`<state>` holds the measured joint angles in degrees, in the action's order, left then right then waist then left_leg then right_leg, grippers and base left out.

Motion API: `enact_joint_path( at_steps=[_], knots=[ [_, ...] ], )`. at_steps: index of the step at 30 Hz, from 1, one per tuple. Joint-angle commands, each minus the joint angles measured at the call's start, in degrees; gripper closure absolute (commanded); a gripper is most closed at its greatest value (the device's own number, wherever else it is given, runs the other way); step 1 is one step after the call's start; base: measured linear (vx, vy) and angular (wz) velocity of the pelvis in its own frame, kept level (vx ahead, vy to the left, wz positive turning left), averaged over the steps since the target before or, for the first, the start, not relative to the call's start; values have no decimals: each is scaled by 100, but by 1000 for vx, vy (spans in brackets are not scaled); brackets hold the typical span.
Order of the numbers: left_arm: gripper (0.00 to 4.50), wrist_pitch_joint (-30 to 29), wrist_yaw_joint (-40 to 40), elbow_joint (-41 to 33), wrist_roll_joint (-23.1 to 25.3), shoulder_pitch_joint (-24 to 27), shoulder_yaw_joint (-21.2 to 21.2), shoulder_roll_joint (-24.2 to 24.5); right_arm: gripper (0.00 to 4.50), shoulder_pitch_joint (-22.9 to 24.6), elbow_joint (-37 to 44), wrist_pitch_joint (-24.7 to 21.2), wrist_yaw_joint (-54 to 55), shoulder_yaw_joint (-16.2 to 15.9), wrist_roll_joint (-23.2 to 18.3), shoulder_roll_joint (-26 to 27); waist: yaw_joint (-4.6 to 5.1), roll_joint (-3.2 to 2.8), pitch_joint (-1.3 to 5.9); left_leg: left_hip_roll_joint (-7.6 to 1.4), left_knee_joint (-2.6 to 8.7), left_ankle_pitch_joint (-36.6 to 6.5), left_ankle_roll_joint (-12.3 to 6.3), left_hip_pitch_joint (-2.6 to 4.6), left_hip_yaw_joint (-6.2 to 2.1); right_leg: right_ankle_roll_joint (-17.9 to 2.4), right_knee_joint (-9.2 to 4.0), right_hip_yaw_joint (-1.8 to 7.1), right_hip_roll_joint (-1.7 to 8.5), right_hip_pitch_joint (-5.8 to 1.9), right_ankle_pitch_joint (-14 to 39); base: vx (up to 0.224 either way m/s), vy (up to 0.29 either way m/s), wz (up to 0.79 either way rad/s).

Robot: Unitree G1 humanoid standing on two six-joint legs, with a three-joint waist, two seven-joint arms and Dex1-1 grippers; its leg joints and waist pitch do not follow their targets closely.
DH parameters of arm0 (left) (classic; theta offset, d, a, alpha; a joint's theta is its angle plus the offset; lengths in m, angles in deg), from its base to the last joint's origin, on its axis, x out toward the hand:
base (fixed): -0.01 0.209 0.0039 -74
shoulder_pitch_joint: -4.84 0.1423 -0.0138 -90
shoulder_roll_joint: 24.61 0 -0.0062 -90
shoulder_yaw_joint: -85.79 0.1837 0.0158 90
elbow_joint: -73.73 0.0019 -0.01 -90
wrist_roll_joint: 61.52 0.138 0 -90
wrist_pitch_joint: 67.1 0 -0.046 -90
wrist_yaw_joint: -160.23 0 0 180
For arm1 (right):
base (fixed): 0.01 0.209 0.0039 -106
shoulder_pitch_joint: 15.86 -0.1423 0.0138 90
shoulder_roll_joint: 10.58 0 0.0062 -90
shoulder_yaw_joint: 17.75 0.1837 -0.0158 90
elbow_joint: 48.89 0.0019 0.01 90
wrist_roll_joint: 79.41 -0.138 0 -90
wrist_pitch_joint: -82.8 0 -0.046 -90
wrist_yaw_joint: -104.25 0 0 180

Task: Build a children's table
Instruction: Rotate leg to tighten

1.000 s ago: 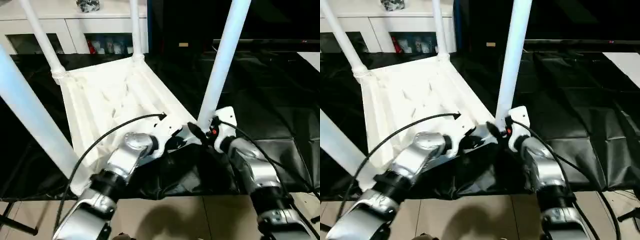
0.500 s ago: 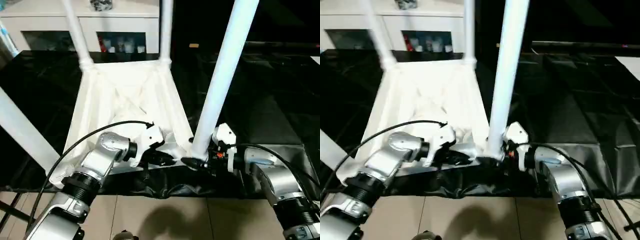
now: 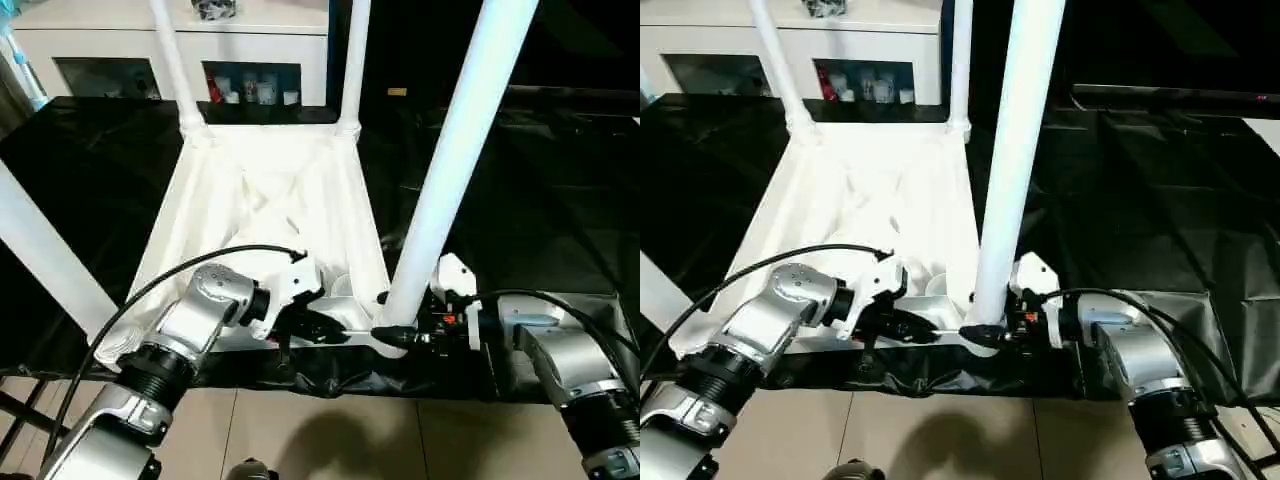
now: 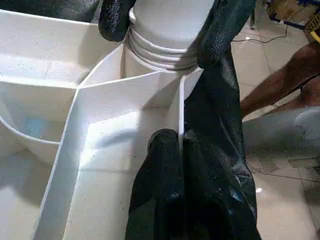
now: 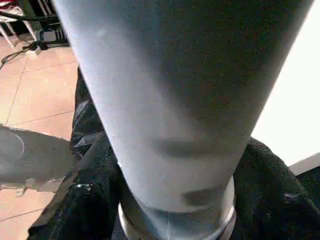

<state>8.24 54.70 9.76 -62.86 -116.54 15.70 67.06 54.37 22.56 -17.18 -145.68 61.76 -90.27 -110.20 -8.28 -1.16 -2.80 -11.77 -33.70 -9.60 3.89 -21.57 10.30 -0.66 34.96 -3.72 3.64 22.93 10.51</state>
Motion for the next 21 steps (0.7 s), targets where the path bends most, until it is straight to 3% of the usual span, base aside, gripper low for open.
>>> enact_joint_path(
  at_steps=[1, 4, 9, 12, 13, 15, 21],
  knots=[
    [450, 105, 13, -181, -137, -98, 71, -177, 186, 12, 103, -20, -69, -304, 23, 147, 31, 111, 357, -177, 378, -1169, -300, 86, -49, -1006, -464, 262, 461, -247, 1583, 0, 0, 0],
    [450, 66, -316, -83, -84, -134, 13, -294, 187, 30, 61, -81, 250, -161, -62, 360, 38, 106, 352, -178, 381, -1171, -289, 85, -49, -1016, -461, 264, 454, -240, 1556, 0, 0, 0],
    [450, -42, -1201, 213, 115, -300, -159, -628, 188, -73, -237, -177, 1243, 149, -1, 824, 88, 110, 330, -164, 411, -1410, -128, 108, -67, -878, -528, 254, 469, -228, 2037, 0, 0, 0],
    [450, -191, -2061, 451, 216, -461, -355, -995, 189, -239, -606, -211, 2148, 407, 114, 1173, 183, 132, 334, -142, 423, -1521, -16, 112, -81, -857, -535, 242, 466, -242, 2122, 0, 0, 0],
    [450, -317, -2490, 525, 253, -529, -451, -1191, 189, -314, -738, -282, 2593, 519, 173, 1339, 218, 108, 335, -142, 422, -1440, -30, 81, -82, -883, -516, 250, 467, -259, 1984, 0, 0, 0],
    [450, -427, -2806, 531, 272, -559, -490, -1350, 189, -348, -767, -360, 2922, 583, 238, 1481, 248, 132, 343, -130, 412, -1382, -65, 84, -75, -903, -520, 247, 457, -266, 1848, 0, 0, 0],
    [450, -484, -3252, 526, 390, -548, -512, -1606, 189, -430, -830, -408, 3692, 740, 350, 1834, 290, 112, 378, -106, 366, -916, -249, 40, -53, -1047, -460, 252, 432, -302, 1105, 0, 0, 0]
  ],
)
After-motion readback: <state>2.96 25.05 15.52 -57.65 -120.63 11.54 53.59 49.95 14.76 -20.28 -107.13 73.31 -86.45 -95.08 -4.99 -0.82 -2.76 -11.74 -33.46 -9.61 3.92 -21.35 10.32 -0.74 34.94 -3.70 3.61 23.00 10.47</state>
